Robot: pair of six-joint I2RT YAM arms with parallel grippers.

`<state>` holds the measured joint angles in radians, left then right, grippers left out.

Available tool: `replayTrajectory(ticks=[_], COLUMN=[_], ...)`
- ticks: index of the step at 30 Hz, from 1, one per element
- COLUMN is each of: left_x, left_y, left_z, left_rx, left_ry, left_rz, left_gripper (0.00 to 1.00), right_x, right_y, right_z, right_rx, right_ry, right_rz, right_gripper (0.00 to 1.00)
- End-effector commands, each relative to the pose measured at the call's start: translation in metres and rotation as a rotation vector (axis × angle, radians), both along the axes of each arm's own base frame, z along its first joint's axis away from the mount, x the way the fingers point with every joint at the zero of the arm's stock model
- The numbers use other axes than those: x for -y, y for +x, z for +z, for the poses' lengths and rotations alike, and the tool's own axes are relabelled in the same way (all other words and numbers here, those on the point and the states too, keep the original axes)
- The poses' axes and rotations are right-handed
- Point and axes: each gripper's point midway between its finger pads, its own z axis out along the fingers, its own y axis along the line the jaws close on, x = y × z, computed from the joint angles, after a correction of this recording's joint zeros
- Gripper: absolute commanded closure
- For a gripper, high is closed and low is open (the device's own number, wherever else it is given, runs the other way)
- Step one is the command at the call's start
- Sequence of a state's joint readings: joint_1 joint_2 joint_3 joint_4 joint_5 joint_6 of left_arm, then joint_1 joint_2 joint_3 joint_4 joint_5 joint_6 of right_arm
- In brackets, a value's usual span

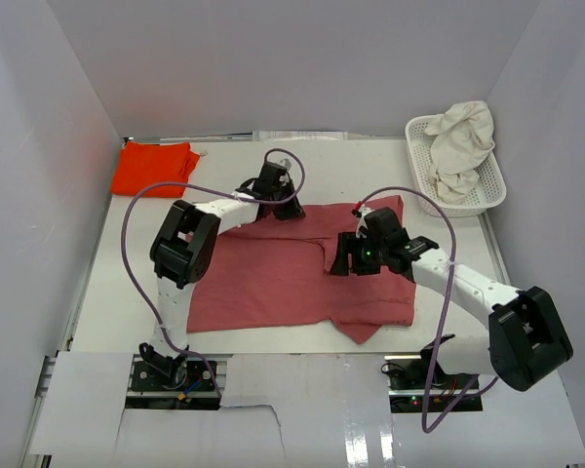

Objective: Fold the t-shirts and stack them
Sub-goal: Fold the flattened tshirt in 1/3 of the way

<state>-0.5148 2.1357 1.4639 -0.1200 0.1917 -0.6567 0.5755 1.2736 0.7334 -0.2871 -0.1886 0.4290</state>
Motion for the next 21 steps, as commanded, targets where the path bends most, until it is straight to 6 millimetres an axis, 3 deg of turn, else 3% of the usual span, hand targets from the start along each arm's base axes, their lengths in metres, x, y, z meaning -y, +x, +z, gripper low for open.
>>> replayTrajectory(ticks=[1, 6, 11, 17, 21], left_x=[0.027, 0.061, 0.083, 0.103, 0.111], left_y=[-0.008, -0.026, -0.036, -0.048, -0.059], left_z=[0.020, 0.046, 0.061, 0.055, 0.040], left_rx=[0.015, 0.006, 0.006, -0.044, -0.093], left_ry=[-0.052, -0.153, -0.235, -0.296, -0.307], left_rz=[-0.062, -0.145, -0.198, -0.255, -0.286], left_gripper=[0.88, 0.88, 0.88, 0.88, 0.88], right_x=[0.007, 0.040, 0.064, 0.075, 0.086], right_y=[0.043, 0.073, 0.092, 0.112, 0.128], right_z=[0.019, 0.003, -0.010, -0.024, -0.018], right_rx=[0.104, 0.100, 0.082, 0.048, 0.074], right_ry=[-0.027, -0.152, -0.215, -0.254, -0.284], right_rz=[-0.060, -0.176, -0.233, -0.259, -0.297], right_gripper=[0.32, 0.35, 0.46, 0.52, 0.49])
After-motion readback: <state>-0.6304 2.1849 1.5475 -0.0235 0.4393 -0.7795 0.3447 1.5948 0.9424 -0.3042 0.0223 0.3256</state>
